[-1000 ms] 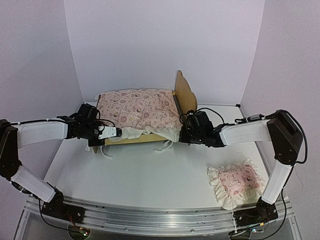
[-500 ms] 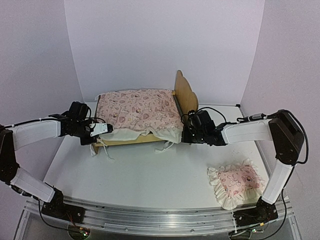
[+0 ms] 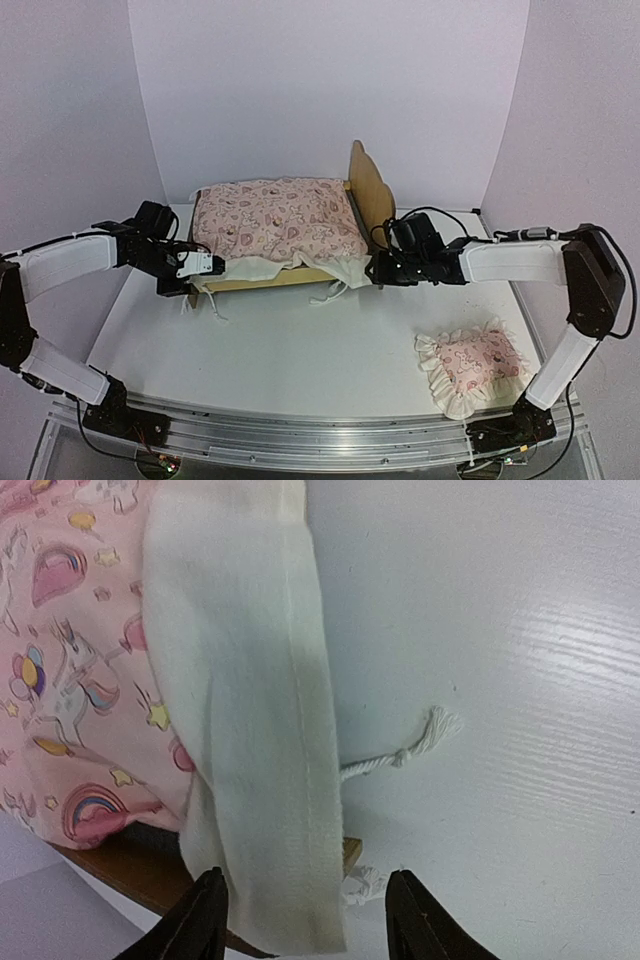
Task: Set up the pet bed
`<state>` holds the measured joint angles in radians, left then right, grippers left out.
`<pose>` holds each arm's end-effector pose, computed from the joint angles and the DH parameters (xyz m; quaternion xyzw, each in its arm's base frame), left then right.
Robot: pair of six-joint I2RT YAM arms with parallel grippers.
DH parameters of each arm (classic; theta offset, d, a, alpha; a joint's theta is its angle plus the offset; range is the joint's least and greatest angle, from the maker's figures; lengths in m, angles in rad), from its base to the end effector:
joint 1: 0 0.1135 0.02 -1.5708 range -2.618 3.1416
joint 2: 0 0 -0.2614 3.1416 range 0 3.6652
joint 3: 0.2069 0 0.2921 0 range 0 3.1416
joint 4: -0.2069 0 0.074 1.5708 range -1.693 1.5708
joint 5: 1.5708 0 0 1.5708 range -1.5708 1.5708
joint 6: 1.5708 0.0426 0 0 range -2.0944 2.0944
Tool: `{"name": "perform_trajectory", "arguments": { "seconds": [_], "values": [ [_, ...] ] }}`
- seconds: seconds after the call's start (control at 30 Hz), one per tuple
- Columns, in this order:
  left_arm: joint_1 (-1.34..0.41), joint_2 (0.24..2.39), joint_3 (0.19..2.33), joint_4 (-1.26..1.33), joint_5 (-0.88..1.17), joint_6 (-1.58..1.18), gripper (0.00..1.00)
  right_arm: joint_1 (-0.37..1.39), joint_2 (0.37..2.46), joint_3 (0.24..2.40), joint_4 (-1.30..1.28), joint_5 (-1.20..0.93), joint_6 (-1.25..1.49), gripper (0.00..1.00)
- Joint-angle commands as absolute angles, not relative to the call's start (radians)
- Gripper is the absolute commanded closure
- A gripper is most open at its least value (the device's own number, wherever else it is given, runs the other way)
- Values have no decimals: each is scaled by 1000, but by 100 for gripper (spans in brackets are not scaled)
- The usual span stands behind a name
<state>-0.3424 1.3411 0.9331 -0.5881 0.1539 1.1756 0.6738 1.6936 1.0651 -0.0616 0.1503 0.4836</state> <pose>0.2896 -0.1102 0.2122 0.6738 0.6787 0.0469 0.2882 0.3229 0.2496 0.1795 -0.0538 0.9010 0.1756 0.3930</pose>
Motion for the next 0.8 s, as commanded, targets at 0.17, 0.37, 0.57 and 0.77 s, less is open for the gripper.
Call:
{"name": "perform_trajectory", "arguments": {
  "seconds": [0.17, 0.37, 0.57, 0.77],
  "values": [
    [-572, 1368, 1090, -561, 264, 1019, 32, 728, 1457, 884, -57, 157, 413, 49],
    [-591, 1582, 1173, -406, 169, 969, 23, 829, 1517, 675, 458, 190, 399, 41],
    [-591, 1664, 1214, -353, 119, 961, 20, 845, 1752, 624, 890, 237, 436, 37],
    [-586, 1720, 1207, -333, 60, 918, 25, 843, 1976, 705, 1125, 282, 433, 37]
  ]
}}
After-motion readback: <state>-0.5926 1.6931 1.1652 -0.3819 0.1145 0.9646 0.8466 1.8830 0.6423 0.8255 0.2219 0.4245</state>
